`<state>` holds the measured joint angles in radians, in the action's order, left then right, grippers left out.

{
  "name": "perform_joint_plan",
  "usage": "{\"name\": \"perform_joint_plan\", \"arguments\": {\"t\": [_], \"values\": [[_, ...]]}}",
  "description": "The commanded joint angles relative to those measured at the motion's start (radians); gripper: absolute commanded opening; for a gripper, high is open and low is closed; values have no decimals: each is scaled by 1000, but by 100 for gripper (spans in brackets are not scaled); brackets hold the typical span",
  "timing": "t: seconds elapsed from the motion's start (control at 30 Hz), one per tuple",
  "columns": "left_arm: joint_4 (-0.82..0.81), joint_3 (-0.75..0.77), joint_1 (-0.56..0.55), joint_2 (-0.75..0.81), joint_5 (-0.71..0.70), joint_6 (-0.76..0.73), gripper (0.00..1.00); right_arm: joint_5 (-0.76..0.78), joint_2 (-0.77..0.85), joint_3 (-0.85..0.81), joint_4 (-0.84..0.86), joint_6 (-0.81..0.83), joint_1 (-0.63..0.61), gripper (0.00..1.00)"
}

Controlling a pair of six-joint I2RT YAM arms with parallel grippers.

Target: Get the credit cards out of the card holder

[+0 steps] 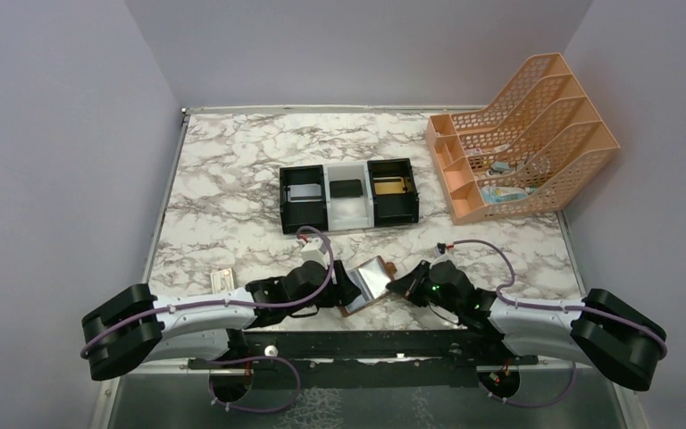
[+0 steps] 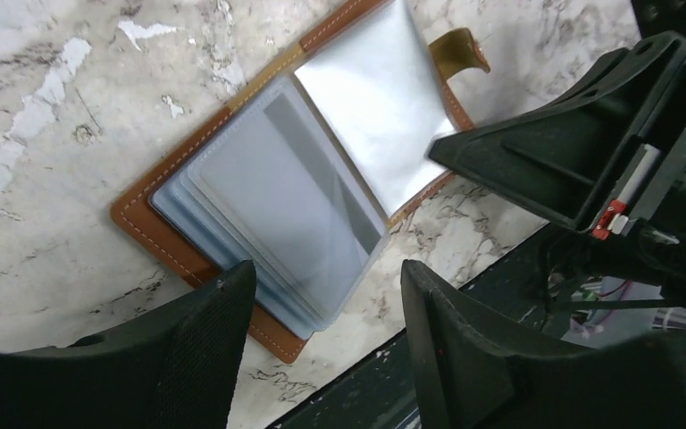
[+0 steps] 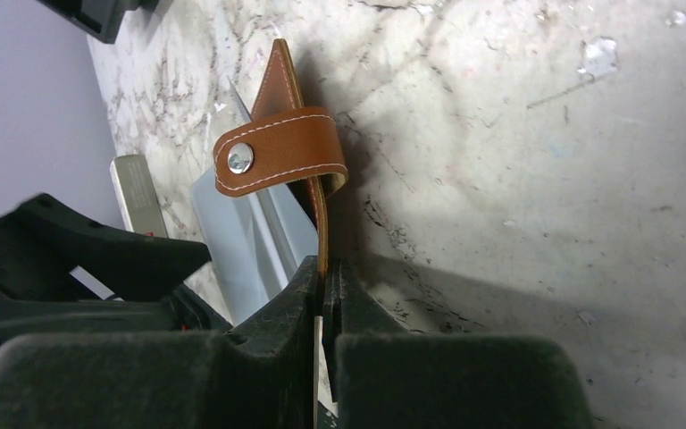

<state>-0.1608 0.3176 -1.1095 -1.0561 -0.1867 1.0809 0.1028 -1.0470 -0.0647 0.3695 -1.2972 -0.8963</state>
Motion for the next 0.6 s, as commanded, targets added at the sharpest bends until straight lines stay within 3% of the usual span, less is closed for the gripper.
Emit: {"name": "perform_joint_plan", "arguments": {"t": [0.0,0.13,0.57], "values": [[-52,17,-45,-51,-80,55,64,129,-31,-6,19,-97,-43,1],[-45,1,-80,-66,-165,130,64,156,-38,-12,-10,-115,-61,1],[-10,2,-98,27,-223,101,57,157,0,10,-41,-114,-67,1]]}}
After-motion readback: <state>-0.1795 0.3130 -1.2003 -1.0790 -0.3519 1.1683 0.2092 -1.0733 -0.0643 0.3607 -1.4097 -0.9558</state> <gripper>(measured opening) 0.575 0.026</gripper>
